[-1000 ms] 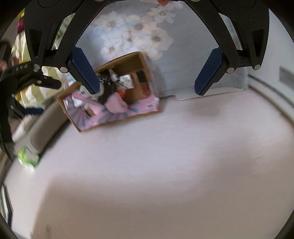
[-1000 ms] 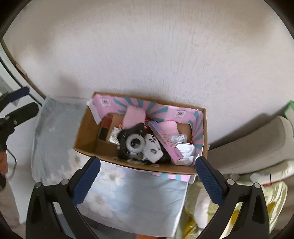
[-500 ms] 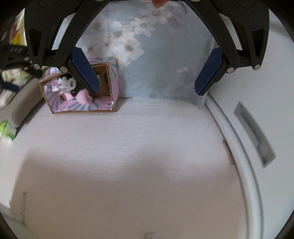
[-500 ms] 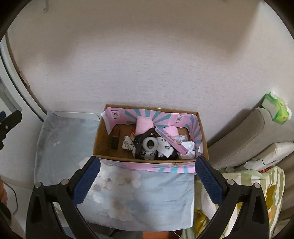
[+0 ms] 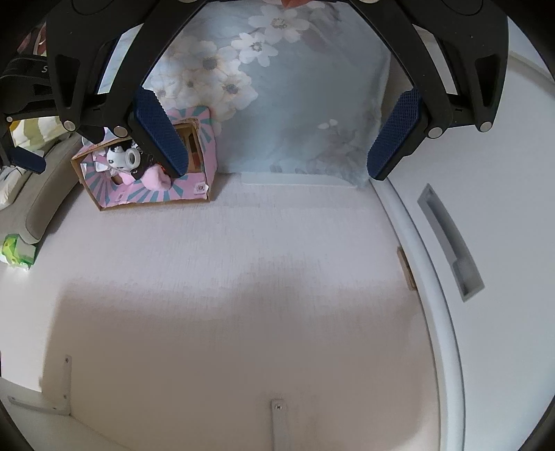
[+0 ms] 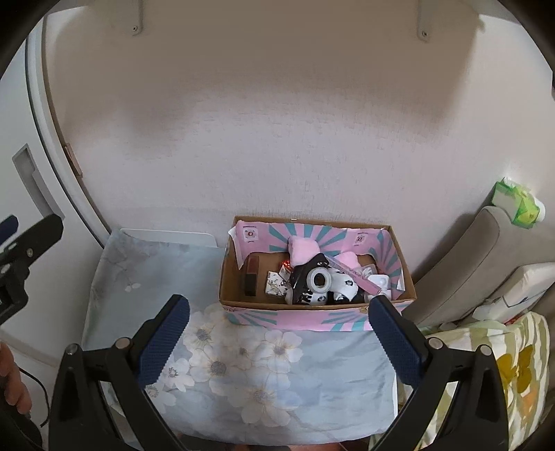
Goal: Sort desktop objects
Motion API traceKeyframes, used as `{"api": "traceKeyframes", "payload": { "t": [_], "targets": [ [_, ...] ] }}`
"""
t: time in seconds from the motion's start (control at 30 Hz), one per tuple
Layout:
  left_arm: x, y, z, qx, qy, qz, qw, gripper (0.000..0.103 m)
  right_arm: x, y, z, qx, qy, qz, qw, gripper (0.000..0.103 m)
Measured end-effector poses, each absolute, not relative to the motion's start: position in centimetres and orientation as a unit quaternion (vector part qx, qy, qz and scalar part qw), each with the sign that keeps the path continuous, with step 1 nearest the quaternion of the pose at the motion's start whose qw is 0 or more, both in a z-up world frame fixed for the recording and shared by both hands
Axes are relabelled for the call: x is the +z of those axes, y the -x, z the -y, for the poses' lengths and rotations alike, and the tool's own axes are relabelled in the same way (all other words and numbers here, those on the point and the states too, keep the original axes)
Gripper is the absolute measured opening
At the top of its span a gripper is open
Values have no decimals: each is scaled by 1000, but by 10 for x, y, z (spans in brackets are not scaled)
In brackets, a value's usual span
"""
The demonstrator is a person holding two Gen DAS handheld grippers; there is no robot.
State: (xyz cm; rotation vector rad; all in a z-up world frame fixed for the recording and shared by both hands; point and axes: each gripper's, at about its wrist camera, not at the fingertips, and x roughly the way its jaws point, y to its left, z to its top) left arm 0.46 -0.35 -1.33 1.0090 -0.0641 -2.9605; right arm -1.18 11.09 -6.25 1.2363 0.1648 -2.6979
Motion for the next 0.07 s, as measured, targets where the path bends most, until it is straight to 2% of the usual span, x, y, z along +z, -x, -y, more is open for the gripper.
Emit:
{"api": "traceKeyframes", "payload": {
  "t": [0.07],
  "targets": [
    [-12,-7,3,-948,-317,25,6,103,-62,11,-108,-904,-415,-55,86,103]
  ]
}}
